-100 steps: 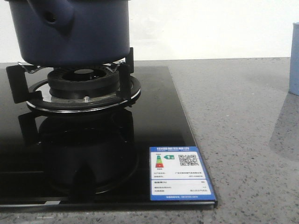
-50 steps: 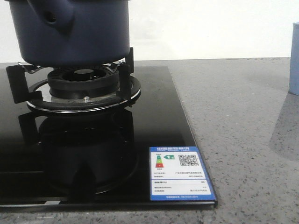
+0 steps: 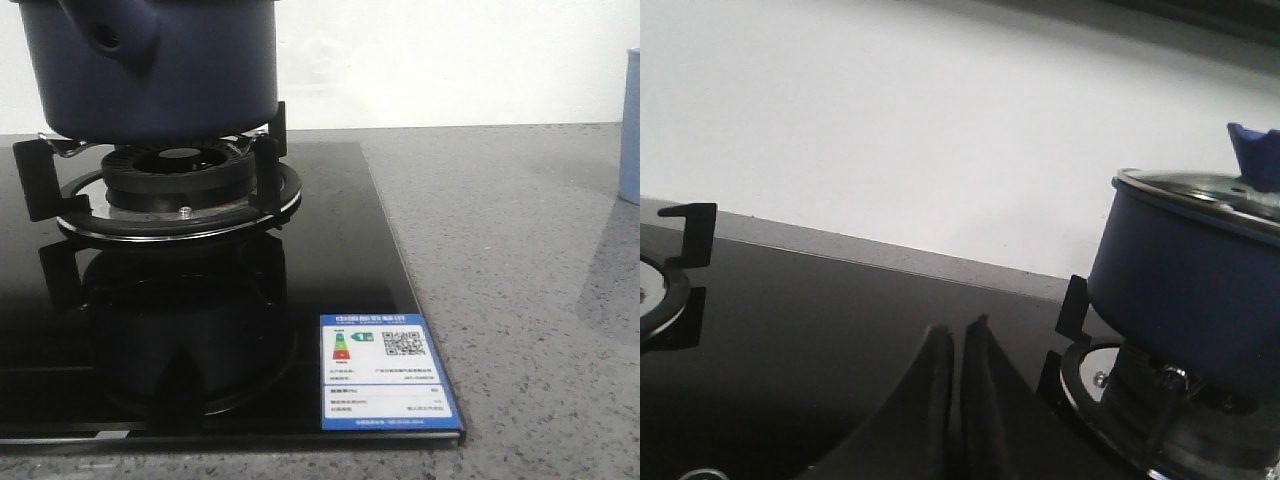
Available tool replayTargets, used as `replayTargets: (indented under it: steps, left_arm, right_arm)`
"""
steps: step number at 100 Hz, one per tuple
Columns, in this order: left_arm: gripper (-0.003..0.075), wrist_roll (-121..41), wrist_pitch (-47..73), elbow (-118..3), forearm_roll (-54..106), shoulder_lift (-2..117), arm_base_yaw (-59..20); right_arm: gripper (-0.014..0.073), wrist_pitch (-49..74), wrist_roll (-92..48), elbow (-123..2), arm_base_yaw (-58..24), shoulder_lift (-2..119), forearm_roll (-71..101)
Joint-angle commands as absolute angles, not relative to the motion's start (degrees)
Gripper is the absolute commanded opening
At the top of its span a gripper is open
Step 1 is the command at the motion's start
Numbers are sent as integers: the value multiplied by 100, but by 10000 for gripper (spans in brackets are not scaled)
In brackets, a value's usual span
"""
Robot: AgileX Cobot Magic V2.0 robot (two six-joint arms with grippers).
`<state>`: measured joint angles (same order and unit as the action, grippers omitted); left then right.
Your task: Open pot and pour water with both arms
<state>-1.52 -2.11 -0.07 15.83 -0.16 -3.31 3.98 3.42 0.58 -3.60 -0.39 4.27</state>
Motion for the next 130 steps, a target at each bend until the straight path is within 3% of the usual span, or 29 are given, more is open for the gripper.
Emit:
replayTargets:
  steps: [1,20,43,70,94,130]
  left_arm:
    - [-16,-122,-694,74,2152,-155,-315]
    - [-16,-122,-707,45,2787,-155,-315]
    - [-16,-132,-401,-515,2712,-119,-315]
    - [-16,-808,1216,-2127,2305,848,-315]
    - [-16,-944,1795,-3114,2378,1764,-315]
    - [-15,-1442,1603,-3378,2378,2411,-1512]
  right_arm:
    - [-61,-132,313,149,-368,-179,825]
    - [-61,-195,313,149,-368,-179,1785]
    - [-59,0,288,-261,-368,-157,1773]
    - [-48,1451,278,-1687,-368,806,509]
    - [-49,2299,278,-2595,-368,1781,195]
    - [-50,2210,278,-2673,-368,1932,195]
